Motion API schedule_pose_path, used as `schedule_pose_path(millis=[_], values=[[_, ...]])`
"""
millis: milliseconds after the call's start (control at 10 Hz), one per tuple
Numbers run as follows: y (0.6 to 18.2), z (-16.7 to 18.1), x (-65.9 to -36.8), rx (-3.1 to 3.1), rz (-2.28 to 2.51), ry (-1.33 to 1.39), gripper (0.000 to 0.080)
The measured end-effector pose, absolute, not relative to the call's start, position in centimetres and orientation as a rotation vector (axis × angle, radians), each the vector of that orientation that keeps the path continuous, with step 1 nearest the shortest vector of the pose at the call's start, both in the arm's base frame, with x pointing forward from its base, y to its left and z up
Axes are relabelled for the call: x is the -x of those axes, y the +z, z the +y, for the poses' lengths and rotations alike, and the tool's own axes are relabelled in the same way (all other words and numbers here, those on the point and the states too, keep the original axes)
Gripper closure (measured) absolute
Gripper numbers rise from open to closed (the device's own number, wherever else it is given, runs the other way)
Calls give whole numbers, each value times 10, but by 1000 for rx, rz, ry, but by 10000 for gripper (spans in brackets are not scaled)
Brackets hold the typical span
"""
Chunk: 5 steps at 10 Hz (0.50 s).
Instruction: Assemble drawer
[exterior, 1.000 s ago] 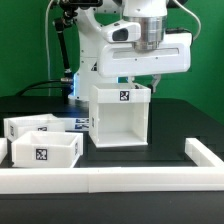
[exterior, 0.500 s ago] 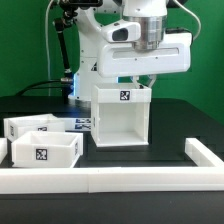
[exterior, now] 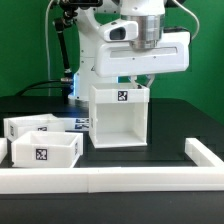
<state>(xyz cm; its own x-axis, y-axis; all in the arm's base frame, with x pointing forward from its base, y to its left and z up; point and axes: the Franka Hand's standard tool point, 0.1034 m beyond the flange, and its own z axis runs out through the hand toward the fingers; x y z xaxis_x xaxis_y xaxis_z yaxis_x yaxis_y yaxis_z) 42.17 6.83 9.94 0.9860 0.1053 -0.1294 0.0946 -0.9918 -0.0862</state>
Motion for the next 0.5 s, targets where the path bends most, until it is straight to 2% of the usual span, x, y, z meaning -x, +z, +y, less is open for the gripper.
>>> schedule_pose_path(millis=[500], values=[[99,79,-496,3028,-131,116,760]])
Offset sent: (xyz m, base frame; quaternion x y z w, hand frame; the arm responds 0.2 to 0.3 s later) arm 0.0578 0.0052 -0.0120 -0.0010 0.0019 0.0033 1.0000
